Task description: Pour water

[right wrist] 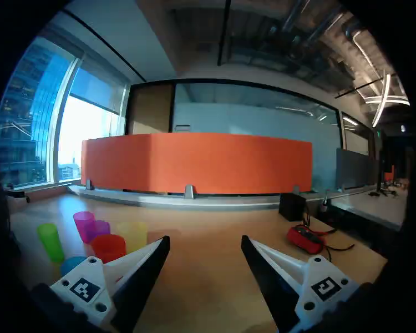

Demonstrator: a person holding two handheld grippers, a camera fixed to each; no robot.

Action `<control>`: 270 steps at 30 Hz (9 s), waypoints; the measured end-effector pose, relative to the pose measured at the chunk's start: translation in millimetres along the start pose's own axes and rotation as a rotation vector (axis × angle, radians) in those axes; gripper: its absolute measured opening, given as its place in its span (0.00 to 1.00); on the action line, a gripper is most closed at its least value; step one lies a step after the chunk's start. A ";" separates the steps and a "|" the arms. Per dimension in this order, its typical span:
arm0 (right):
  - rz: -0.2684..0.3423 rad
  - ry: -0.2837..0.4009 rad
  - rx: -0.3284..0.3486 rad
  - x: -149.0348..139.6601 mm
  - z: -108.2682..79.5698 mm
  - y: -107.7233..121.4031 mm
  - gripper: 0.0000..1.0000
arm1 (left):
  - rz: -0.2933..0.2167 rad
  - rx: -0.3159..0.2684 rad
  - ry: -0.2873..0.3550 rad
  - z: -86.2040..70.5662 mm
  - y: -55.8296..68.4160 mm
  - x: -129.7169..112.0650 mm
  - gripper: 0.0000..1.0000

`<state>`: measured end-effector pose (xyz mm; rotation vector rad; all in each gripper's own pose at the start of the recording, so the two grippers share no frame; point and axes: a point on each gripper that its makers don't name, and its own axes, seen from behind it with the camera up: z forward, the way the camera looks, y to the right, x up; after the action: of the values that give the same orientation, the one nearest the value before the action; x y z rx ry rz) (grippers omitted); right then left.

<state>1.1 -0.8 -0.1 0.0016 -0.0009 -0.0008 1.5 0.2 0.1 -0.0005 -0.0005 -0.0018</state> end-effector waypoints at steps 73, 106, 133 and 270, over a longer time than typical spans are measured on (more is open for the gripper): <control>0.002 0.034 0.628 208.6 -33.7 -106.7 0.99 | 0.013 -0.532 0.077 -4.6 96.8 230.8 1.00; -0.129 -0.086 0.880 144.0 -52.7 -145.2 0.99 | 0.080 -0.697 -0.052 -6.8 123.9 163.4 1.00; -0.237 -0.259 0.962 50.9 -63.9 -151.4 0.99 | 0.178 -0.738 -0.220 -7.7 140.1 72.2 1.00; -0.268 -0.348 0.951 -35.1 -44.2 -182.8 0.90 | 0.169 -0.769 -0.321 17.5 175.3 -22.0 0.86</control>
<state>-34.1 -183.5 -44.6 0.9525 -0.3493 -0.2684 -20.3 175.5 17.5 -0.7700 -0.3207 0.1668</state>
